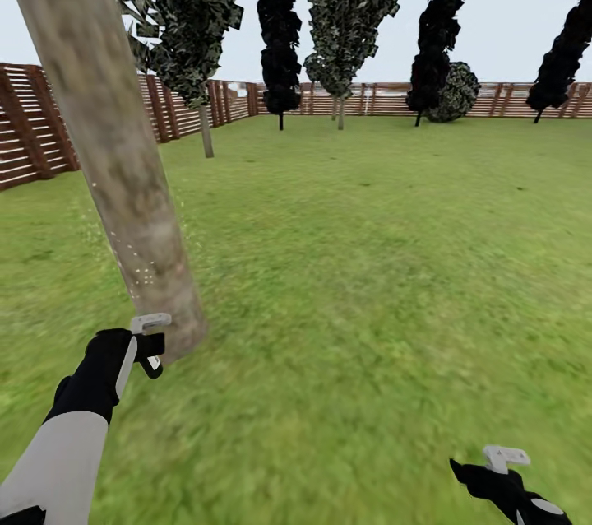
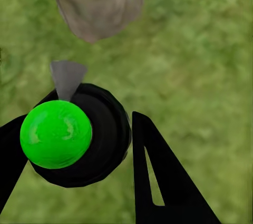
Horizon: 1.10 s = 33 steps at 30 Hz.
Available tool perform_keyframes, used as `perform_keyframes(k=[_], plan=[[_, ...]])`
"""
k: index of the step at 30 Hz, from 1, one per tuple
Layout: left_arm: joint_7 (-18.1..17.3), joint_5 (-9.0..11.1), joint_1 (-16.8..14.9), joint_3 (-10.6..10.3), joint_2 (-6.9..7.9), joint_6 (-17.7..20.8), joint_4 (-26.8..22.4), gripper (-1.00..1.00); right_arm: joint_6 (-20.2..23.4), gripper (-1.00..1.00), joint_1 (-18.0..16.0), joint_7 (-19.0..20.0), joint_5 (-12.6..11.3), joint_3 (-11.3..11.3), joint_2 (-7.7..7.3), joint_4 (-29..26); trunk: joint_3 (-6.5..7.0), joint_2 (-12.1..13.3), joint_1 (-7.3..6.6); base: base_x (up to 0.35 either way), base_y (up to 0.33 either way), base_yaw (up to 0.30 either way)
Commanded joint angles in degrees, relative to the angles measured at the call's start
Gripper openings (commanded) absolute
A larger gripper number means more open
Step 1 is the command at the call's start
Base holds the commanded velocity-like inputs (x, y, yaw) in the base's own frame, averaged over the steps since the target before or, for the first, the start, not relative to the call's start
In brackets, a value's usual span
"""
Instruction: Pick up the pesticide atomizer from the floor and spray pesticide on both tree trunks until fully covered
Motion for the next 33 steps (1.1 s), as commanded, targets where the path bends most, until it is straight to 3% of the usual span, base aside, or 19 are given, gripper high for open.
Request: perform_keyframes(k=[1, 33], plan=[[-0.37, -0.52, -0.06, 0.1, -0.04, 0.25, -0.06, -1.0, -0.26, 1.0, -0.06, 0.39, 0.59, -0.5, 0.02, 0.01, -0.05, -0.02, 0.0, 0.133, -0.271, 0.211], [-0.29, -0.55, -0.06, 0.14, -0.04, 0.16, 0.0, -1.0, -0.26, 1.0, -0.06, 0.39, 0.62, -0.46, 0.02, 0.01, -0.05, -0.02, 0.0, 0.133, -0.271, 0.21]])
